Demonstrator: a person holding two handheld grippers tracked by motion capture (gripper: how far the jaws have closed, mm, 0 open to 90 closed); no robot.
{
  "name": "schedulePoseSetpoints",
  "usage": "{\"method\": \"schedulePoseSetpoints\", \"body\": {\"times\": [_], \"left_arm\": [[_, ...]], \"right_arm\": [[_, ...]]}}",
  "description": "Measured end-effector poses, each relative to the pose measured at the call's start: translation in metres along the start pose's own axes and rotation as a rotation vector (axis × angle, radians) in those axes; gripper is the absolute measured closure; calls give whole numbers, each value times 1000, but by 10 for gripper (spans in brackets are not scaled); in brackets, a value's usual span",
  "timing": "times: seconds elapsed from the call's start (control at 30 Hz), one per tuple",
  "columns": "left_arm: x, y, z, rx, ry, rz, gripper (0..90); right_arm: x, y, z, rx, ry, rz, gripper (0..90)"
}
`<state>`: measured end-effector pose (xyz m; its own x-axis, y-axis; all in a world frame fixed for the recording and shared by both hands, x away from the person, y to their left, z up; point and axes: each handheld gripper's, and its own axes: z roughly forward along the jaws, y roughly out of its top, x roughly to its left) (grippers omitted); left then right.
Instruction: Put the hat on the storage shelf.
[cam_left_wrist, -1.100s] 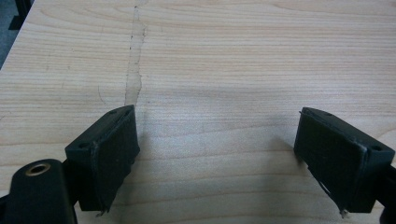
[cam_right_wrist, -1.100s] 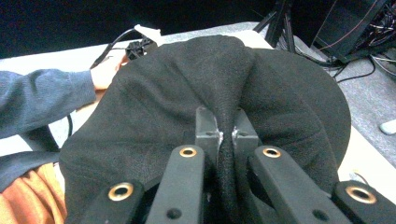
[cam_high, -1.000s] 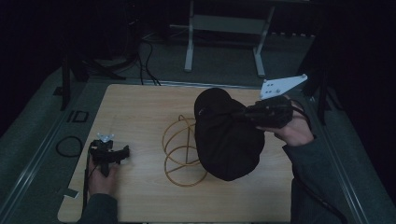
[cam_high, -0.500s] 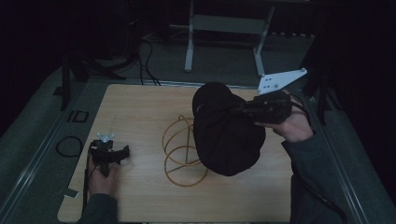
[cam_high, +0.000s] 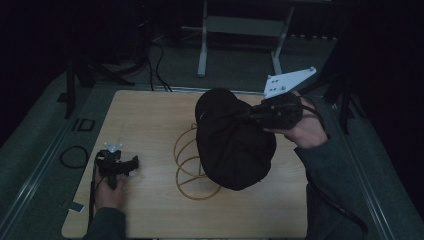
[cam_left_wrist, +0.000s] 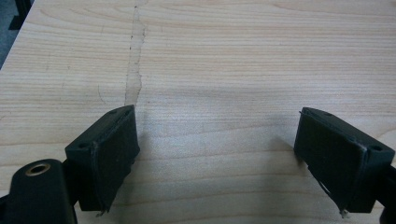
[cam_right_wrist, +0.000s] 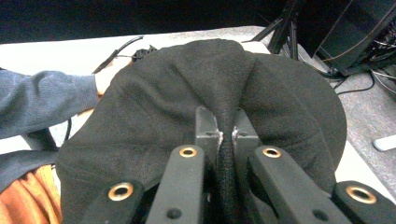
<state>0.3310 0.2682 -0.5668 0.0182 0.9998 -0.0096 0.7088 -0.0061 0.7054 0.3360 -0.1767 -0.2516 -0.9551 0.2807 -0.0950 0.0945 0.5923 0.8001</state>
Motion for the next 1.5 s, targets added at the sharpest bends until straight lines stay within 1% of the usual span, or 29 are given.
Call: {"method": "schedulePoseSetpoints", "body": {"times": [0.3, 0.47, 0.7, 0.8, 0.93, 1.03, 1.3, 1.43, 1.5], "left_arm": [[0, 0, 0, 0, 0, 0, 134], [0, 0, 0, -1, 0, 1, 133], [0, 0, 0, -1, 0, 0, 133], [0, 0, 0, 0, 0, 0, 134], [0, 0, 0, 0, 0, 0, 134], [0, 0, 0, 0, 0, 0, 133], [0, 0, 0, 0, 1, -1, 134], [0, 0, 0, 3, 0, 1, 133], [0, 0, 0, 3, 0, 1, 134]], "right_arm": [[0, 14, 12, 7, 15, -15, 858], [-1, 19, 17, 9, 20, -14, 858], [-2, 26, 25, 0, 34, -14, 858], [-2, 30, 31, -13, 42, -9, 858], [0, 36, 42, -27, 51, -9, 858], [1, 40, 52, -25, 59, -5, 858], [2, 45, 82, 18, 70, -3, 851], [3, 45, 94, 33, 67, 0, 847], [3, 45, 100, 53, 55, -1, 838]]}}
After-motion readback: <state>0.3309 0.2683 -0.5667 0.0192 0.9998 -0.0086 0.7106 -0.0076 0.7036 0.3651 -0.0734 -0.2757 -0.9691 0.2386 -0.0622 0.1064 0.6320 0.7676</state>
